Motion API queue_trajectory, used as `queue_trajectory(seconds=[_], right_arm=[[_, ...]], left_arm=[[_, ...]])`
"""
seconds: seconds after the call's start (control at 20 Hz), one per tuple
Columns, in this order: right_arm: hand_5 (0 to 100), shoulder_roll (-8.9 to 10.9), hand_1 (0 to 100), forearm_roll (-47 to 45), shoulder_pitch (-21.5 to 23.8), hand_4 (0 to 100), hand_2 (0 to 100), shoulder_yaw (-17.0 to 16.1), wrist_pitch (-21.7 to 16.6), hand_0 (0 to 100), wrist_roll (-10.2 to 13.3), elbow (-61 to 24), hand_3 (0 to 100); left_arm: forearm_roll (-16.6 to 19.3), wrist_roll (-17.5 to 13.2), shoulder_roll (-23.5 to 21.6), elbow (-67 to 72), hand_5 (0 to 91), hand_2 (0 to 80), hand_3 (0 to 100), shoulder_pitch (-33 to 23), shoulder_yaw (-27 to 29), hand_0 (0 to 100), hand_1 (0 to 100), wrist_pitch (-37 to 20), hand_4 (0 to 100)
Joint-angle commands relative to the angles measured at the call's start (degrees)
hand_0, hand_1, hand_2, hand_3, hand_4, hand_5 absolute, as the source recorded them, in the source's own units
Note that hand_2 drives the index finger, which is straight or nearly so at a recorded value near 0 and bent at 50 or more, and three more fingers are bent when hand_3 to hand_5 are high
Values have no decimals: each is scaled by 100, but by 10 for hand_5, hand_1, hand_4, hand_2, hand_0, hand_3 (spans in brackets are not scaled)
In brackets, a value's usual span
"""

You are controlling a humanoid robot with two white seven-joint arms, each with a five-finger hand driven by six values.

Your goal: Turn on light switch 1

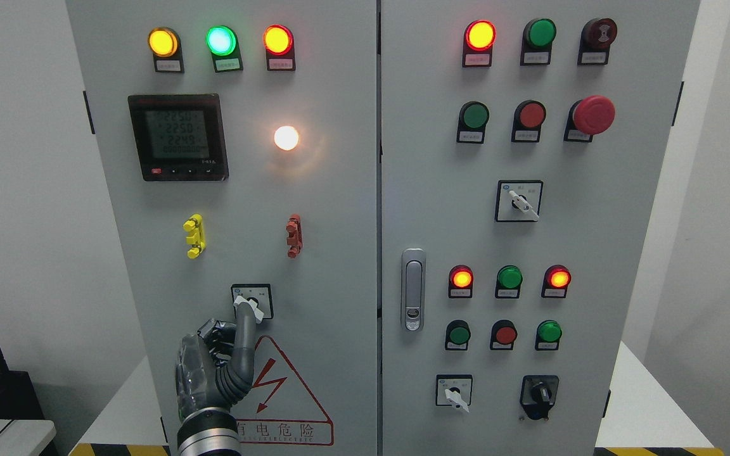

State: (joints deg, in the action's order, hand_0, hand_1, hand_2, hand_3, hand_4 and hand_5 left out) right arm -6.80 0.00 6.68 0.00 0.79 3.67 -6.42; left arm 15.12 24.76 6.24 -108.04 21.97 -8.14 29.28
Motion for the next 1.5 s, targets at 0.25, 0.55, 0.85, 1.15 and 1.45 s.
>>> queue_trajectory(seconds=[0.25, 0.55, 0.85, 1.15, 1.45], right_arm=[[0, 3, 389, -141, 0, 0, 0, 97, 0, 120, 2, 0, 0], [0, -6, 389, -141, 0, 0, 0, 97, 0, 120, 2, 0, 0], [0, -6, 389, -141, 0, 0, 0, 97, 0, 120, 2, 0, 0], [0, -6, 389, -141, 0, 0, 0, 97, 0, 120, 2, 0, 0], [0, -6, 389, -141, 0, 0, 0, 97, 0, 120, 2, 0, 0]], left_arm=[[27, -824, -167, -235, 688, 599, 824, -1336, 1077, 138, 265, -1882, 813], [-61, -1940, -440, 626, 381, 470, 763, -2733, 3125, 127, 240, -3165, 738], [-641, -2204, -510, 2428, 201, 353, 513, -3181, 4918, 128, 212, -3631, 509], [-677, -2713, -642, 4502, 143, 292, 389, -3515, 5806, 161, 217, -3631, 411], [-677, -3082, -1002, 6638, 31, 184, 230, -3937, 5815, 200, 242, -3622, 261]])
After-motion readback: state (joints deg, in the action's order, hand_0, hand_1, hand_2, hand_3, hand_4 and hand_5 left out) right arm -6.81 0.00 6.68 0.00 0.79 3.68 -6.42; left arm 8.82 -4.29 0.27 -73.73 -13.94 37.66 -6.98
